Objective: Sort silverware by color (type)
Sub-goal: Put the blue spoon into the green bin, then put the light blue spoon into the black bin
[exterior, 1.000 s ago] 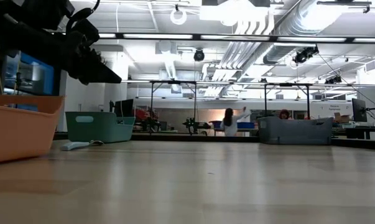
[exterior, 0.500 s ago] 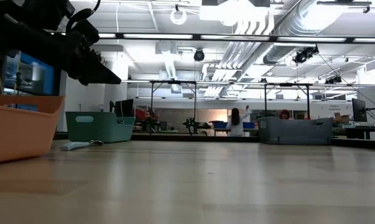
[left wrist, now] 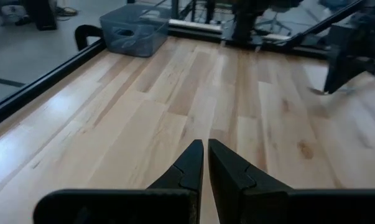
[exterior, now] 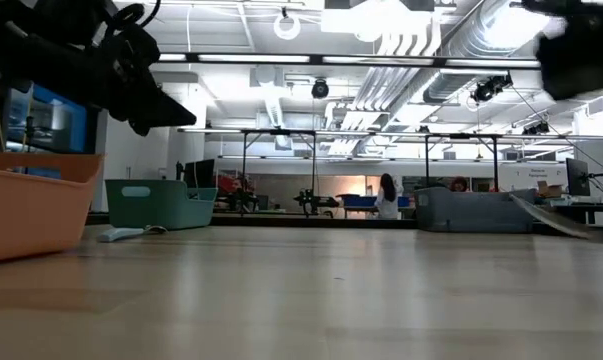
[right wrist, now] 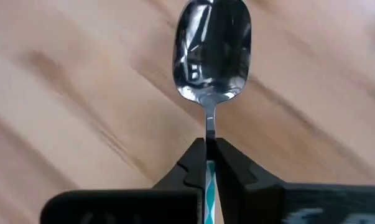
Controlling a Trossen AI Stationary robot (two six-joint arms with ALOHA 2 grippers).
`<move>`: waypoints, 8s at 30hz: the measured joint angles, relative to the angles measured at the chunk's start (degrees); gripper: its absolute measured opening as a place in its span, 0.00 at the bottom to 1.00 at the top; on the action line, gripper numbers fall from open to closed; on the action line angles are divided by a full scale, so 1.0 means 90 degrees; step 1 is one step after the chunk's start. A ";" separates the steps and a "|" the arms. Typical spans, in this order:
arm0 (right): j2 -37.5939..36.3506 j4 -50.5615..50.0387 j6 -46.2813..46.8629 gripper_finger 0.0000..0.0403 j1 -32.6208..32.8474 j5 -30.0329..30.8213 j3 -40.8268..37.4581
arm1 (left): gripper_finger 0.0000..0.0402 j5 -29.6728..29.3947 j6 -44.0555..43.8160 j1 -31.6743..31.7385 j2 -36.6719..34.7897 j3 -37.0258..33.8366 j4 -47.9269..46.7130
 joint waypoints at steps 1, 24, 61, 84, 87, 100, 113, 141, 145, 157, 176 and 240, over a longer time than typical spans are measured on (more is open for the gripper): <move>-0.0049 0.0146 -0.0423 0.01 -0.0128 0.0173 0.0000 | 0.04 0.0058 0.0000 -0.0005 0.0000 0.0001 0.0038; -0.0305 0.7204 -1.0823 0.00 -0.3423 0.0023 0.0005 | 0.28 0.0259 0.0234 -0.0834 0.1473 0.0002 0.2555; -0.0300 0.9045 -1.1931 0.00 -0.3823 -0.1159 0.0007 | 0.06 0.0535 0.1749 -0.1504 0.3692 0.0942 0.5560; -0.1422 0.5925 -1.2076 0.16 -0.3828 0.1801 0.0015 | 0.04 -0.1584 0.0021 -0.0198 0.0848 0.2115 -0.2172; -0.1596 0.4978 -1.2063 0.04 -0.3903 0.2008 0.0015 | 0.04 -0.1910 -0.0527 0.0474 0.0823 0.2832 -0.4021; -0.1721 0.5684 -1.2114 0.00 -0.5018 0.0855 -0.0968 | 0.04 -0.0835 -0.0784 0.3223 0.2206 0.3679 -0.5500; -0.1741 0.9203 -1.2258 0.00 -0.5698 -0.0426 -0.3030 | 0.04 -0.0563 -0.0623 0.4343 0.3649 0.3679 -0.5159; -0.1784 0.9513 -1.2366 0.00 -0.5686 -0.0440 -0.3028 | 0.27 -0.0396 -0.0687 0.3784 0.3439 0.3676 -0.5579; -0.1784 0.9587 -1.2373 0.00 -0.5686 -0.0440 -0.3028 | 0.28 -0.0402 -0.1033 0.3211 0.2871 0.3676 -0.5939; -0.1784 0.9587 -1.2358 0.00 -0.5683 -0.0438 -0.3028 | 0.28 -0.0922 -0.3192 0.0337 0.2009 0.3676 -0.6948; -0.1784 0.9580 -1.2237 0.00 -0.5612 -0.0433 -0.3026 | 0.40 -0.0780 -0.5120 -0.0593 0.4076 0.3674 -0.6254; -0.1706 1.0256 -1.0167 0.27 -0.3432 -0.0391 -0.3373 | 0.01 -0.1150 -0.0959 -0.1563 0.3959 0.1777 0.3872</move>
